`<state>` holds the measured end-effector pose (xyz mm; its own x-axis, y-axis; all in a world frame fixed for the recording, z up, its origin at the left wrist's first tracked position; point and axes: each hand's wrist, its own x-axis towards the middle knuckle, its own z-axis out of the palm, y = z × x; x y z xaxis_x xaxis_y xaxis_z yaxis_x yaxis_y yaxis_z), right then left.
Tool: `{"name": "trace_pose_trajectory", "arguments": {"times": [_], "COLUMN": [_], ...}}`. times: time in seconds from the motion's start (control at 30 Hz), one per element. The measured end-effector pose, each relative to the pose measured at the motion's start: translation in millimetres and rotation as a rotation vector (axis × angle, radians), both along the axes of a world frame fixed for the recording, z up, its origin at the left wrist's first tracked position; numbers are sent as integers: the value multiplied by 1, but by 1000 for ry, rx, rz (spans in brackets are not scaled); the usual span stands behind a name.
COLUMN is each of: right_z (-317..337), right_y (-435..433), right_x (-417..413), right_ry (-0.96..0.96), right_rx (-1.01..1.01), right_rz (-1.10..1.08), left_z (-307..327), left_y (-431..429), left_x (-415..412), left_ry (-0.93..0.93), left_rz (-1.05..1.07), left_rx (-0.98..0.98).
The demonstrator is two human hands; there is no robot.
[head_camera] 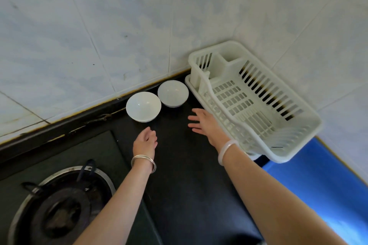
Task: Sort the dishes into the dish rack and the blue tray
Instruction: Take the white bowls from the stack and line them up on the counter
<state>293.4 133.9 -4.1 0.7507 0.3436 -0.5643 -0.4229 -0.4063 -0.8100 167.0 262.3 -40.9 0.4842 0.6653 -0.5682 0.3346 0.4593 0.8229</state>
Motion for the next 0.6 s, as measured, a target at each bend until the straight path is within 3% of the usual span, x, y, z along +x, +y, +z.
{"name": "trace_pose_trajectory", "arguments": {"times": [0.23, 0.43, 0.6], "right_z": [29, 34, 31], "right_y": [-117, -228, -293], "right_x": [-78, -172, -239], "right_ry": [-130, -392, -384], "right_rx": [-133, -519, -753], "right_rz": [45, 5, -109], "left_z": [27, 33, 32], "left_y": [-90, -180, -236], "left_x": [-50, -95, -126], "left_ry": [25, 49, 87], "left_rz": [-550, -901, -1106], "left_rx": [167, 336, 375]}}
